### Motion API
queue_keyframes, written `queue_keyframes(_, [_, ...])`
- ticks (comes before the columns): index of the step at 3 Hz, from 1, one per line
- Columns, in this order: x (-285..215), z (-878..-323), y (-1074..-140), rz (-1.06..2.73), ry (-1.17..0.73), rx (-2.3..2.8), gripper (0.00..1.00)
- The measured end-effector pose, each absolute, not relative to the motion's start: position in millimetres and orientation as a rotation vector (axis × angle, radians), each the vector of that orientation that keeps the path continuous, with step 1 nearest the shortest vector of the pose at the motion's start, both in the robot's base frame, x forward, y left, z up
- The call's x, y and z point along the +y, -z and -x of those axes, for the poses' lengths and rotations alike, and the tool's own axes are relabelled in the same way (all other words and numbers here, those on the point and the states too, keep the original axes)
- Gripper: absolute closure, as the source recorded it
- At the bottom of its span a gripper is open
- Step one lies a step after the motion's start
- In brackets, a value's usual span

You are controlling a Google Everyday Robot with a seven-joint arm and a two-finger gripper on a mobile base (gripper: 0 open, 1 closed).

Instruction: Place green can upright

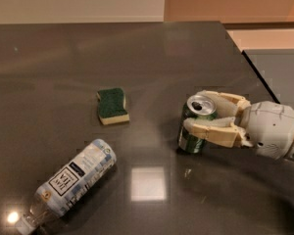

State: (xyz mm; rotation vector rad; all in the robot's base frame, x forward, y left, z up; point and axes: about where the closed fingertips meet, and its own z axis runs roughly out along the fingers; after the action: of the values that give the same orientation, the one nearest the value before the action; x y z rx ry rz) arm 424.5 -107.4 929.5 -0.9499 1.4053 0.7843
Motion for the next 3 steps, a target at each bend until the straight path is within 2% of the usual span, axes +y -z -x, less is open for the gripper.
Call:
queue_keyframes(1, [-105.2,-423.5,-923.2,0.948,-0.788,1.398,1.0])
queue_keyframes(2, [-103.3,-423.0,-917.5,0.955,-0.781,1.406,0.83])
queue_keyframes(3, [-102.1,-422.0,-912.1,0.969,-0.774,1.424,0.59])
